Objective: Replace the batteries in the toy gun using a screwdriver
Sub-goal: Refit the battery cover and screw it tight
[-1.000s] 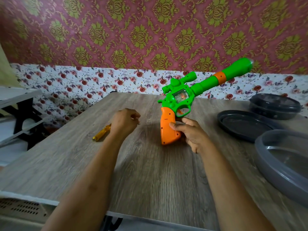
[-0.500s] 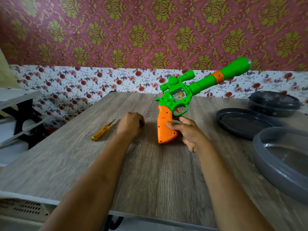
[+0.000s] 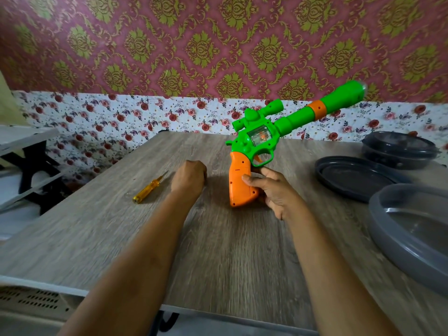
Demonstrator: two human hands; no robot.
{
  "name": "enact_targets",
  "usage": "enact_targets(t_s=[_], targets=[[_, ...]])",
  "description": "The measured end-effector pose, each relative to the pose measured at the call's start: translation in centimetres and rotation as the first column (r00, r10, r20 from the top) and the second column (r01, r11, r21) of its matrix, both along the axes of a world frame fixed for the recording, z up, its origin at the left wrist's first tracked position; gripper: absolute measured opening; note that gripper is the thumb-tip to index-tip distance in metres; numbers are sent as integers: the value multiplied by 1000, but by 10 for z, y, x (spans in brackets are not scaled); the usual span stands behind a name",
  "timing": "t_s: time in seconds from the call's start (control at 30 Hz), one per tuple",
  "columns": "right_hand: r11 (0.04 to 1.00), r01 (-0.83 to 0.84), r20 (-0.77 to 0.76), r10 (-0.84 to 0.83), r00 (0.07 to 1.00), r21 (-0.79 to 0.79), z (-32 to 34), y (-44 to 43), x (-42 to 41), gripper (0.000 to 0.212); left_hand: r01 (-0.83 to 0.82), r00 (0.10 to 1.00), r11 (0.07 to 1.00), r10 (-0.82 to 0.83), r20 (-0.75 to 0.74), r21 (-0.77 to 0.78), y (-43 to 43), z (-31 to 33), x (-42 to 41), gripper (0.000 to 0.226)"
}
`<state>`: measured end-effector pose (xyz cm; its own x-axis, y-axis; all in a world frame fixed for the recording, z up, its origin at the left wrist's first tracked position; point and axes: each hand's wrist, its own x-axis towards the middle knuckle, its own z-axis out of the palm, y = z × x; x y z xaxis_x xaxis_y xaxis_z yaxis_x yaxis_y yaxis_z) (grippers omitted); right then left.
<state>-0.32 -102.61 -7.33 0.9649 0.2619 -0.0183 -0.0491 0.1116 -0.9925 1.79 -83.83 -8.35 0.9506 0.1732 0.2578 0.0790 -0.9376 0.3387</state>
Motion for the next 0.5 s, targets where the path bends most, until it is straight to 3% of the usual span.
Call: enact_targets(t_s=[0.4,0.5], targets=[[1000,-1,-10,0,1000,-26,-3,0,4,42,52,998,997,-54,22,51,5,0,0,20],[1000,0,-22,-1,1000,-21,-4,-1,6,43,77,996,994,-74,41,-77,4,2,-4,23]])
